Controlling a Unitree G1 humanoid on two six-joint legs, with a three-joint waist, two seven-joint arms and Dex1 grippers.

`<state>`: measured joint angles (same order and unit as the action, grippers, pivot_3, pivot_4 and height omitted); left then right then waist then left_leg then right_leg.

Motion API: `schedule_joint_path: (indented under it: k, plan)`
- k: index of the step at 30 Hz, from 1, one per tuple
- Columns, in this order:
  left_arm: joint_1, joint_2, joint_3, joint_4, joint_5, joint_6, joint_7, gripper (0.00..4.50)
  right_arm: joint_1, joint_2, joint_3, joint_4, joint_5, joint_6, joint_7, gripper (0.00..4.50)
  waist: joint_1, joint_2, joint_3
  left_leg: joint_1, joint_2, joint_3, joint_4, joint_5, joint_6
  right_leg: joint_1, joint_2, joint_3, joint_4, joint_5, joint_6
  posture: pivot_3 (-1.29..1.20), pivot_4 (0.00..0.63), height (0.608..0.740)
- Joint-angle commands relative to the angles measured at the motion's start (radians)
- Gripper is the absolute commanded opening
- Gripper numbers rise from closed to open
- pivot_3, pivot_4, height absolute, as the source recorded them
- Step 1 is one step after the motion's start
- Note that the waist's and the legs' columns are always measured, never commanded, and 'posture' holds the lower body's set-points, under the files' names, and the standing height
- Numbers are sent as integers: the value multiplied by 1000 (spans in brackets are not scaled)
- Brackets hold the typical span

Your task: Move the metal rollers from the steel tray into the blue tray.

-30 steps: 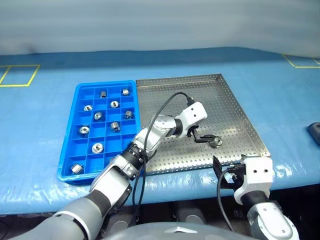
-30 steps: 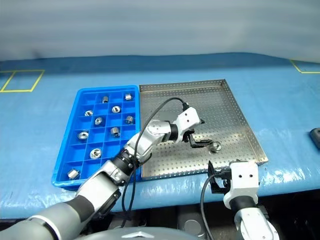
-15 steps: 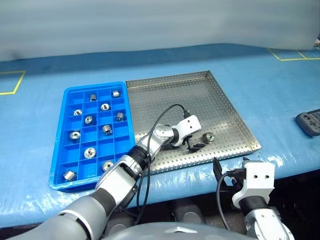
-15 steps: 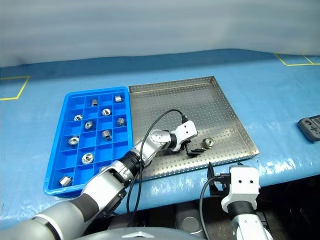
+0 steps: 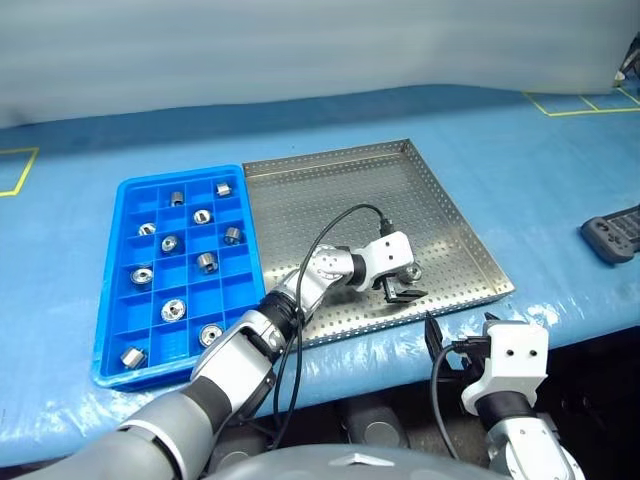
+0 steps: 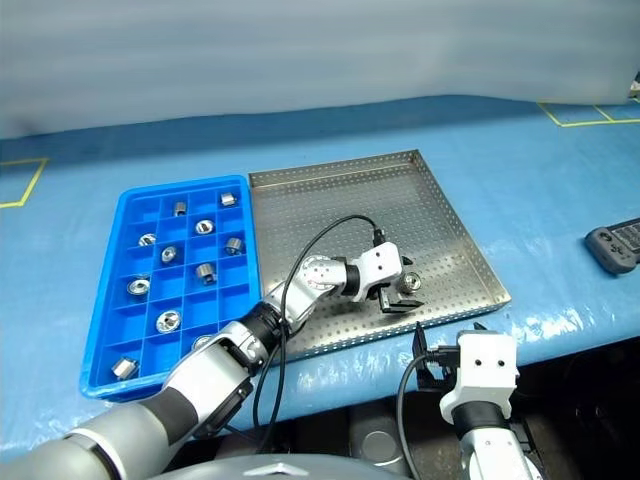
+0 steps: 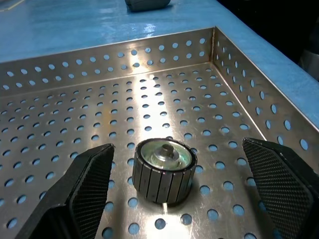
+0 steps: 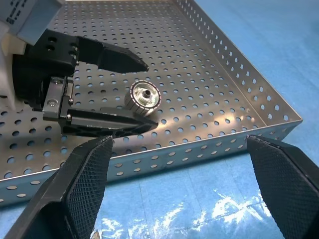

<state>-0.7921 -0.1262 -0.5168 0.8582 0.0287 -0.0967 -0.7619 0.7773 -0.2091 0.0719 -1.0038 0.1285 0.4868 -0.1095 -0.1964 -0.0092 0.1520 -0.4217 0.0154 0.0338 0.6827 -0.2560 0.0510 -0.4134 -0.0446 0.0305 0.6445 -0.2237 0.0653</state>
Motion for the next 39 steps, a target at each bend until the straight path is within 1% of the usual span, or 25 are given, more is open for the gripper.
schedule_joint_path:
  k: [1, 4, 13, 16, 21, 23, 26, 29, 32, 34, 36, 38, 39]
  plan:
    - [-33, -166, 5, -36, -1, -5, 17, 4477, 27, 4, 14, -43, -11, -47, -16, 4500, -5, 0, 0, 0, 0, 0, 0, 0, 0, 0, 0, 0, 0, 0, 0, -358, 150, 740]
    - [-55, -180, 4, 10, 16, -12, 62, 4477, 37, 4, 18, -43, -14, -56, -22, 4500, -13, 0, 0, 0, 0, 0, 0, 0, 0, 0, 0, 0, 0, 0, 1, -406, 150, 740]
    - [-78, -236, -8, 129, 53, -81, 146, 4477, 51, 3, 33, -43, -25, -77, -41, 4500, -71, 0, 0, 0, -1, 0, 0, 0, 1, 1, 0, 2, 0, 0, 3, -444, 150, 740]
    - [-87, -250, -5, 161, 64, -93, 175, 3911, 63, 6, 40, -43, -34, -90, -50, 4500, -91, -1, 0, 0, -1, 0, 0, 0, 1, 1, 0, 2, 0, -1, 4, -464, 150, 740]
    - [-109, -252, 10, 198, 67, -103, 224, 2258, 86, 13, 46, -43, -45, -110, -58, 4500, -121, -2, 0, 3, -1, 1, 0, 0, 1, 3, 0, 4, 0, -1, 5, -469, 150, 740]
    - [-115, -251, 14, 206, 65, -106, 231, 1739, 86, 15, 46, -43, -47, -110, -58, 4500, -134, -2, 0, 4, -1, 1, 0, 0, 1, 4, 0, 5, 0, 0, 6, -469, 150, 740]
    - [-118, -244, 22, 202, 58, -112, 231, 1741, 73, 15, 44, -43, -45, -101, -53, 4500, -146, -2, 0, 4, -1, 1, 0, 0, 1, 5, -1, 5, 0, 0, 6, -453, 150, 740]
    - [-116, -233, 27, 176, 49, -110, 219, 1741, 58, 11, 39, -43, -39, -88, -46, 4500, -147, -2, 0, 4, -1, 1, 0, 0, 1, 4, -1, 5, 0, 0, 6, -416, 150, 740]
    - [-96, -198, 51, 36, -21, -47, 127, 1741, 2, -2, 37, -43, -24, -46, -24, 4500, -144, -3, 1, 4, -1, 2, -1, 0, 1, 3, -1, 6, 0, 0, 6, -370, 150, 740]
    - [-70, -161, 67, -106, -83, 26, 60, 1741, -43, -10, 37, -43, -14, -8, -8, 4500, -135, -3, 2, 3, -2, 2, -1, 0, 1, 2, -1, 7, 0, 0, 7, -327, 150, 740]
    - [-41, -110, 82, -267, -135, 120, 29, 1741, -97, -20, 33, -43, 1, 40, 13, 4500, -123, -3, 2, 3, -2, 2, -1, 0, 2, 2, -1, 8, 0, 1, 7, -273, 150, 740]
    - [-10, -30, 123, -458, -187, 217, 31, 1741, -188, -41, 31, -36, 21, 107, 55, 4500, -92, -2, 1, 4, -2, 2, -2, 0, 2, 2, 0, 8, 0, 0, 7, -188, 150, 740]
    - [3, 1, 142, -528, -201, 250, 34, 1741, -227, -50, 32, -28, 29, 130, 72, 4500, -77, -2, 3, 6, -2, 2, -3, 0, 2, 3, 0, 8, 0, 0, 7, -188, 150, 740]
